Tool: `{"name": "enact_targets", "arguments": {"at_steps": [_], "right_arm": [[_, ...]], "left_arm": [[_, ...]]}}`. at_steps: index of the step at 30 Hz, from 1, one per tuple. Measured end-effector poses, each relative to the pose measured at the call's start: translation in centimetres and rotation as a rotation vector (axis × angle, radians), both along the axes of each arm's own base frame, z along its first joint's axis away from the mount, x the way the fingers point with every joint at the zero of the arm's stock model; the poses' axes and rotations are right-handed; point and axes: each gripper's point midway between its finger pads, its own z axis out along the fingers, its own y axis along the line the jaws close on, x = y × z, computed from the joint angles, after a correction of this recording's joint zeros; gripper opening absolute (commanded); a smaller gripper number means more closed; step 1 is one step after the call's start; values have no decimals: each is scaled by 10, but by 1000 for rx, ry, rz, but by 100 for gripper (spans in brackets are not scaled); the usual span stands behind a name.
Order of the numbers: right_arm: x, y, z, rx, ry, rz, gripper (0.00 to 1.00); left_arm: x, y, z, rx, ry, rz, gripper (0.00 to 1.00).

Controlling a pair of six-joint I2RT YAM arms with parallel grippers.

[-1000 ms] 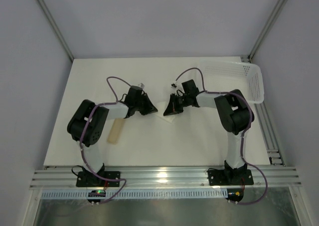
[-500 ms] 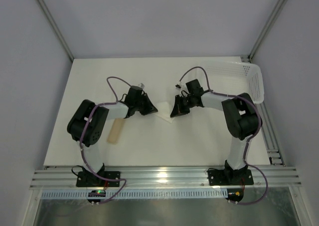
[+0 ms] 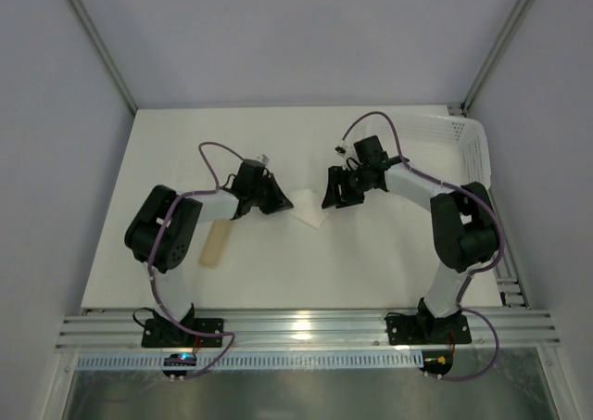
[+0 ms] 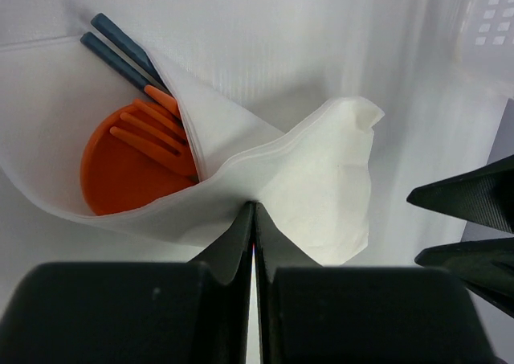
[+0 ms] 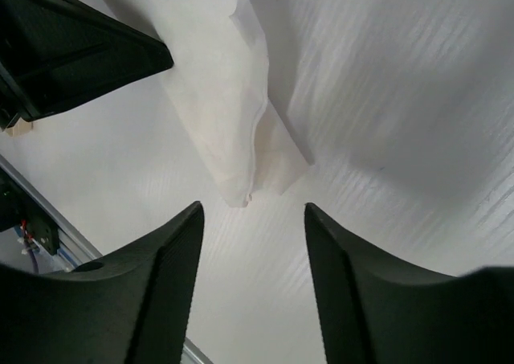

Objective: Place the utensils on the paper napkin and roll it up
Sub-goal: Pick up the utensils from the center of the board.

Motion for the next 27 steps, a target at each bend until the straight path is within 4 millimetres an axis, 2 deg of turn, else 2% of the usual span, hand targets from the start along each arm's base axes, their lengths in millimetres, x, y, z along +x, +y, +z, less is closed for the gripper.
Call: {"name": "enact_targets", "arguments": {"at_steps": [3,9,18,27], "right_arm": [[2,-5,0,12,6,-9,65],[1,-4,0,47,23,12,67],[11,5,-19,52,72,45,67],[20,14,-29,73,98,72,57]], "left_arm": [[0,0,0,2,0,-3,0],[-1,0,0,6,-5,-12,0],[-2,1,0,9,2,-14,0],[-3,1,0,10,3,-16,0]]}}
